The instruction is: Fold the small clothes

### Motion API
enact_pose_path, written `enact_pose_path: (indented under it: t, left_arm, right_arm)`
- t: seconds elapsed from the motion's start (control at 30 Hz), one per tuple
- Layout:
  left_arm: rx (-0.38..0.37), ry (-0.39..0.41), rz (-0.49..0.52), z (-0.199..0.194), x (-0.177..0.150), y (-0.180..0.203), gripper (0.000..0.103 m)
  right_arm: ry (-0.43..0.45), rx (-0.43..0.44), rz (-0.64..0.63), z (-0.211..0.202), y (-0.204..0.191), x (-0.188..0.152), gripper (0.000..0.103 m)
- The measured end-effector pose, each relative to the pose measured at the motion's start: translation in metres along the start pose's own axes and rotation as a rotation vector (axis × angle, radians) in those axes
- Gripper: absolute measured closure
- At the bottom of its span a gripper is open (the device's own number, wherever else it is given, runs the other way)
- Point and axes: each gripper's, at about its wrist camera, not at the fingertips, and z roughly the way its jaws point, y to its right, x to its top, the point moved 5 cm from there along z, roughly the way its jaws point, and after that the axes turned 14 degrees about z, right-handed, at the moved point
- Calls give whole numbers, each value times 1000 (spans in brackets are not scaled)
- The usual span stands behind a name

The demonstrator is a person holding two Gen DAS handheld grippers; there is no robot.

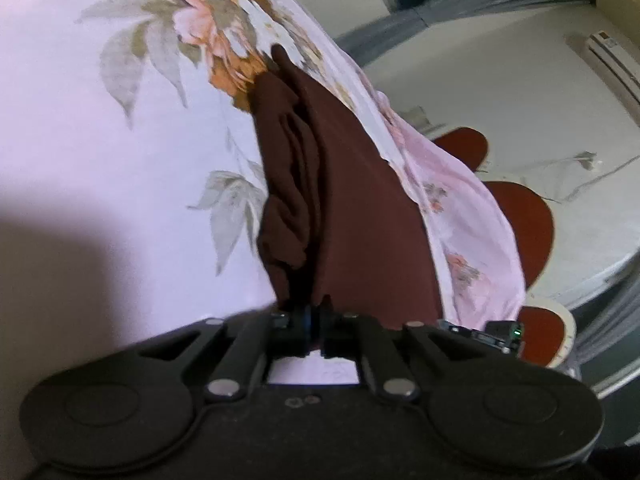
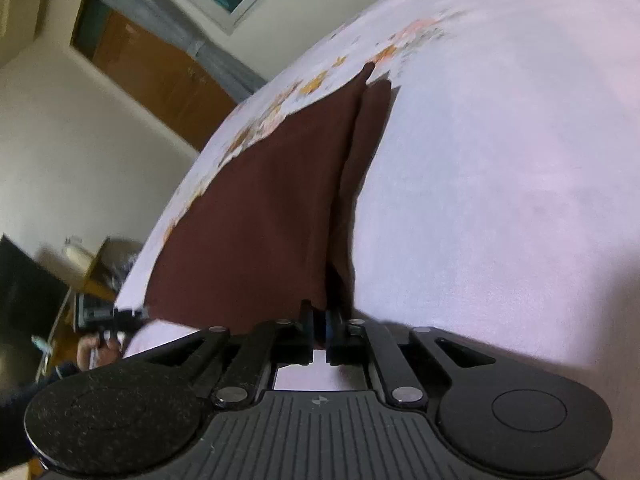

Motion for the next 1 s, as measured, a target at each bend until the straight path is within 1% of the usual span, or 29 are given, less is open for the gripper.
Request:
enact_pose_path:
  t: [0.03,0.07,0.1,0.13,0.17,0.2,0.23,0.27,0.3,0.33,0.37,0.4,0.43,0.47,0.5,0.53,0.57,0.6,0.63,0.67,0.73,0.8,0.83,0.87,0.9,0.93,0.97,1.0]
  left_arm:
    - [5,2,-7,-5,0,1,92]
    - [-1,2,-8,-12,0,2,86]
    - [14,-1,-10,-20,-1,1,82]
    - [63,5,-13,-31,1,1,80]
    - [104,29,-8,-40,6,2,79]
    - [156,63,7,-47,14,7,79]
    - [198,86,50,-48,24,18,79]
    - [241,101,108,-40,35,33,77]
    - [271,110,159,-27,44,48,75]
    - [300,127,214,-10,54,65,70]
    - [315,142,254,6,60,78,63]
    - [339,145,292,23,64,88,60]
    - [377,130,325,40,65,92,55]
    - [417,102,359,57,63,92,52]
    - [456,69,379,66,59,87,52]
    - [474,43,389,74,54,77,54]
    - [469,56,394,75,51,70,57]
    - [459,62,384,69,50,66,57]
    - [446,64,367,62,53,67,57]
    - [454,85,368,57,57,72,55]
    - [489,143,428,51,71,84,50]
    - [544,145,458,63,89,90,41]
    - [569,140,469,71,95,90,29]
    - [597,131,485,80,101,88,27]
    - [626,109,488,89,106,83,27]
    - [650,61,484,100,107,76,29]
    - [674,35,484,107,106,68,28]
    - [700,26,485,109,103,62,25]
  right_arm:
    - [13,-2,1,-3,-1,0,99]
    - [26,-10,-6,-7,-1,0,99]
    - [60,-31,-13,-14,-2,2,99]
    - [108,-71,-16,-21,-2,5,95]
    - [156,-117,-25,-29,-3,9,93]
    - [197,-159,-70,-34,-10,12,93]
    - [225,-194,-127,-35,-20,14,93]
    - [236,-221,-180,-30,-32,16,93]
    - [241,-224,-221,-19,-47,19,93]
    - [243,-216,-253,-8,-60,20,93]
    - [243,-225,-295,6,-71,21,93]
    - [238,-248,-340,19,-79,22,93]
    - [224,-268,-384,35,-85,22,93]
    - [207,-304,-418,49,-84,22,93]
    - [184,-343,-417,58,-74,22,93]
    - [146,-376,-384,66,-60,24,94]
    - [139,-356,-369,67,-50,23,94]
    - [137,-336,-370,64,-47,23,94]
    - [128,-336,-371,61,-49,24,94]
    - [128,-334,-366,56,-54,26,93]
    - [182,-328,-397,52,-69,37,93]
    - [228,-345,-433,61,-86,50,92]
    - [244,-362,-436,69,-91,57,89]
    - [238,-366,-425,80,-95,63,76]
    - [234,-372,-416,90,-96,69,66]
    - [247,-394,-412,100,-95,77,48]
    - [255,-411,-417,105,-93,79,45]
    - [239,-431,-424,111,-88,80,45]
